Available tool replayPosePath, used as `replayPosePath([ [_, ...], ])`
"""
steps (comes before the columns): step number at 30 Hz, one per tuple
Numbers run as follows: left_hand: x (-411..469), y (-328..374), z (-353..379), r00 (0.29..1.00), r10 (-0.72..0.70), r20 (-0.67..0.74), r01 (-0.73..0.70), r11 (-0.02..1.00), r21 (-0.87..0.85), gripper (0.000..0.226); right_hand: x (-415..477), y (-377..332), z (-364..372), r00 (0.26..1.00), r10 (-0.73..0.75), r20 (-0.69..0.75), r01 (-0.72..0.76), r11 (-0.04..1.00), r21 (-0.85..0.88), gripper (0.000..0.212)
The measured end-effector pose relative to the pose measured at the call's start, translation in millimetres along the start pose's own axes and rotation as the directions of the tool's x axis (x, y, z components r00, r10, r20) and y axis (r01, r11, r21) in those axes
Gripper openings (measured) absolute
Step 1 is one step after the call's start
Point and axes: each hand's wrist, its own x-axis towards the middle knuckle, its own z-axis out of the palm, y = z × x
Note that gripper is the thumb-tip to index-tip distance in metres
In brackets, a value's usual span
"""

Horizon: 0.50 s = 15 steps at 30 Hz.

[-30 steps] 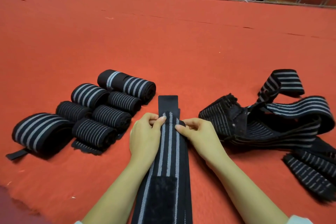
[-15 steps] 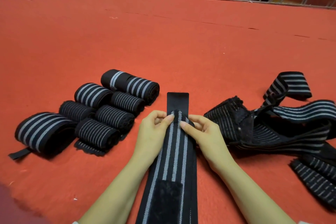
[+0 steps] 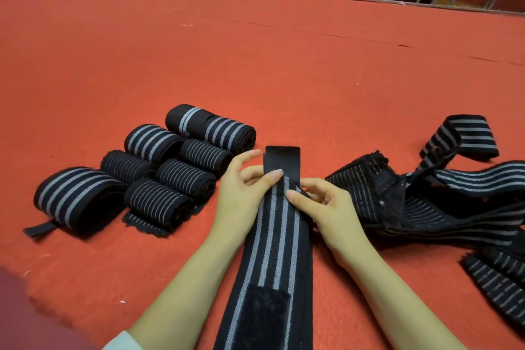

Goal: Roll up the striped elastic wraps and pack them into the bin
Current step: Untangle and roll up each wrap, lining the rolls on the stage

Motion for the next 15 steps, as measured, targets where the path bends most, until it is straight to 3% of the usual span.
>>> replayPosePath([
  [7, 20.0, 5.4, 11.4, 0.993, -0.031, 0.115, 0.013, 0.989, 0.15, 0.015, 3.7, -6.0, -11.9, 0.999, 0.019, -0.038, -0.016, 0.998, 0.057, 0.008],
  [11, 21.0, 3.6, 17.3, 0.978, -0.101, 0.185, 0.097, 0.995, 0.027, 0.017, 6.3, -6.2, -16.6, 1.0, 0.02, 0.007, -0.02, 0.999, -0.027, 0.013],
  [15, 18.7, 4.7, 22.3, 0.987, -0.06, 0.151, 0.06, 0.998, 0.003, 0.019, 6.1, -3.7, -14.2, 0.998, 0.015, 0.059, -0.012, 0.999, -0.048, 0.009],
])
